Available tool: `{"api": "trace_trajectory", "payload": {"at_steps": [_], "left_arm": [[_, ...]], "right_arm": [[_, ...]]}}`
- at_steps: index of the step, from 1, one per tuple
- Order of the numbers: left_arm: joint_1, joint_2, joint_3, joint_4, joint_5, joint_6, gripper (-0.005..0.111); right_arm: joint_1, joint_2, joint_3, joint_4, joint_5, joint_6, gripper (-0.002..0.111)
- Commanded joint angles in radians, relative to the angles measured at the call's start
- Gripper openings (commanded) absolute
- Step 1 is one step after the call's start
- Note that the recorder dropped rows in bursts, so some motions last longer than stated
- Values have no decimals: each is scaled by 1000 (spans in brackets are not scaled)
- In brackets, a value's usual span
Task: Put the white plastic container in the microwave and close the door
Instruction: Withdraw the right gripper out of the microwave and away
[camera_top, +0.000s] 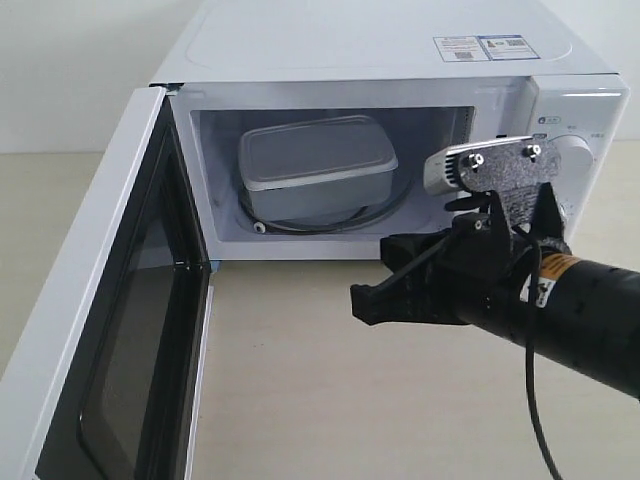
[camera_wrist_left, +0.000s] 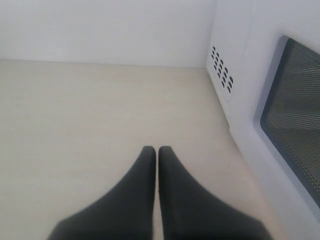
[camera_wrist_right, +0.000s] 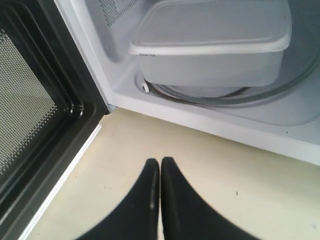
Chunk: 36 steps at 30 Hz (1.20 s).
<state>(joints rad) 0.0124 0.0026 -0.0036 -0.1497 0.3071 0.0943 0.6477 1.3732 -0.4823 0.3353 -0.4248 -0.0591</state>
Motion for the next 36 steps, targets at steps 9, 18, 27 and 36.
{"api": "trace_trajectory", "payload": {"at_steps": [9, 18, 27, 36], "left_arm": [[2, -3, 4, 5, -8, 3, 4], [2, -3, 4, 5, -8, 3, 4], [2, -3, 4, 5, -8, 3, 4], [2, -3, 4, 5, -8, 3, 4]], "right_arm": [[1, -19, 6, -9, -20, -3, 0], [1, -36, 6, -9, -27, -3, 0], [1, -152, 6, -5, -10, -194, 0], [-217, -404, 6, -5, 275, -132, 0]]}}
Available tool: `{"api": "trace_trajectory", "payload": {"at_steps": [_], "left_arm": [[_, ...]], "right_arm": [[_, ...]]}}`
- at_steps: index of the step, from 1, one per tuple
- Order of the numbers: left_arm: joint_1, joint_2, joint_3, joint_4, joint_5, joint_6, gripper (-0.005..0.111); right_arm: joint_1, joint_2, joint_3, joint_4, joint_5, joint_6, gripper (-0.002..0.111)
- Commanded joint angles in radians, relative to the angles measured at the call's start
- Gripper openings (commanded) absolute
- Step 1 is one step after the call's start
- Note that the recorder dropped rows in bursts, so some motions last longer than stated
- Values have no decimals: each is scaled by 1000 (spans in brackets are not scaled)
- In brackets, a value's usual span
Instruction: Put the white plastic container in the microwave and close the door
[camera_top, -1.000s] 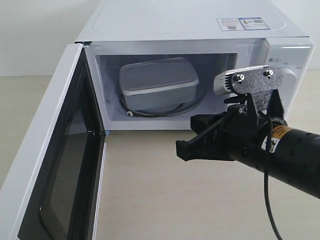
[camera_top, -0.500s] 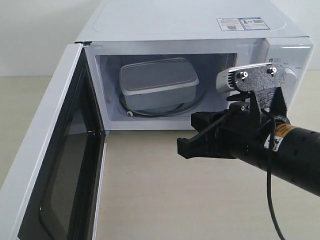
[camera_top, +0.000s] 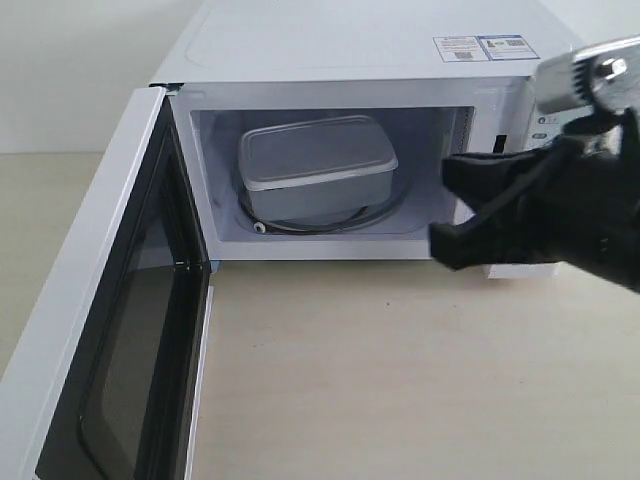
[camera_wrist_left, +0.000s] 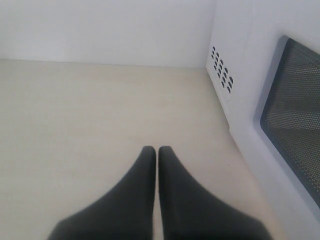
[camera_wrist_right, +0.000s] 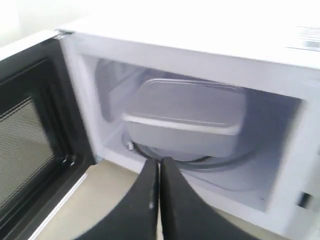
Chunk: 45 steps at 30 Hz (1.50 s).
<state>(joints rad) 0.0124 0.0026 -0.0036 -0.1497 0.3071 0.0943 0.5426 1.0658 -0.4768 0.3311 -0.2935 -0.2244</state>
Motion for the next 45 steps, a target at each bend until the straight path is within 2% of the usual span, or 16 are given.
{"api": "trace_trajectory", "payload": {"at_steps": [1, 8, 14, 19, 22, 30, 33, 36, 45], "left_arm": [[2, -3, 4, 5, -8, 3, 4], [2, -3, 4, 5, -8, 3, 4], [2, -3, 4, 5, -8, 3, 4], [2, -3, 4, 5, -8, 3, 4], [2, -3, 4, 5, -8, 3, 4], [2, -3, 4, 5, -8, 3, 4], [2, -3, 4, 5, -8, 3, 4], [2, -3, 4, 5, -8, 3, 4], [2, -3, 4, 5, -8, 3, 4]], "right_arm": [[-150, -127, 0, -1, 185, 33, 0], [-341, -373, 125, -1, 226, 33, 0], [-404, -611, 332, -1, 151, 33, 0], [-417, -790, 477, -1, 47, 57, 0], [-417, -848, 477, 2, 103, 47, 0], [-370, -871, 477, 2, 104, -25, 0], [-370, -873, 477, -20, 119, 43, 0], [-370, -873, 477, -141, 154, 161, 0], [-370, -873, 477, -130, 204, 166, 0]]}}
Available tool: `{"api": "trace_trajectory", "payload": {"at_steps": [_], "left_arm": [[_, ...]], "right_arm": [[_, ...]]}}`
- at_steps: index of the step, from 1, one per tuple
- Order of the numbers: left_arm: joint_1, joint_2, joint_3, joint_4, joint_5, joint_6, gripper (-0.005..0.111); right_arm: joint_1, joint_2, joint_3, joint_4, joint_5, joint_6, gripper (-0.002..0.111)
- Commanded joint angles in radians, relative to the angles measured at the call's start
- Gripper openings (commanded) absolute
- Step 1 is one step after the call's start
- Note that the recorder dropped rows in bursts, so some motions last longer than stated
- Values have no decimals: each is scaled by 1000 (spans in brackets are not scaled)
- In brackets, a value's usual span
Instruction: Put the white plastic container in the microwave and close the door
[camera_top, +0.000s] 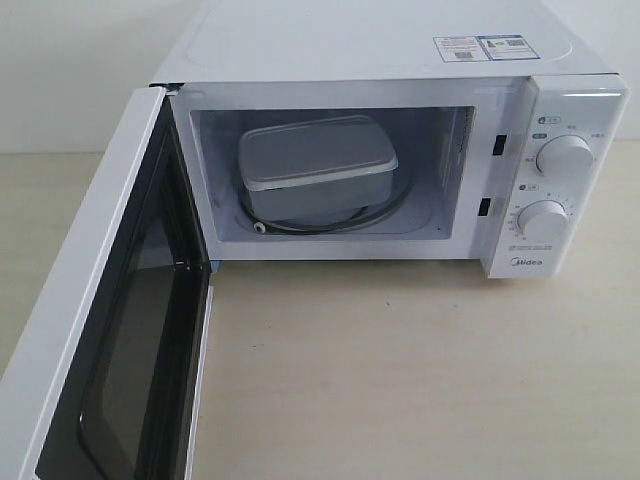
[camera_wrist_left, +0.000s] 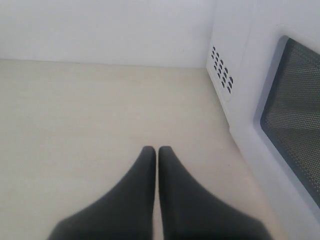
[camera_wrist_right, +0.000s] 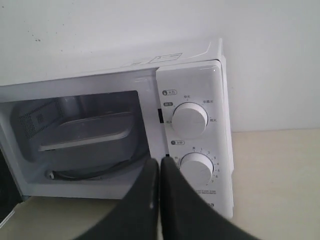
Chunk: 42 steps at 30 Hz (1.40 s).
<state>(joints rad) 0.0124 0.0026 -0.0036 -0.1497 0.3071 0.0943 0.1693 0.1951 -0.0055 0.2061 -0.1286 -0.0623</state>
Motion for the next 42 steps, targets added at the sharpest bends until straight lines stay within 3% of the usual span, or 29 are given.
{"api": "trace_trajectory", "payload": {"at_steps": [1, 6, 12, 18, 42], "left_arm": [[2, -3, 4, 5, -8, 3, 4], [2, -3, 4, 5, -8, 3, 4], [2, -3, 4, 5, -8, 3, 4], [2, -3, 4, 5, -7, 3, 4], [2, -3, 4, 5, -7, 3, 4]], "right_arm": [[3, -3, 5, -5, 58, 4, 0], [-12, -15, 5, -5, 129, -24, 0], [-139, -158, 5, -14, 329, -49, 0], [-225, -195, 5, -35, 404, -51, 0], [-230, -195, 5, -31, 471, -43, 0]]}}
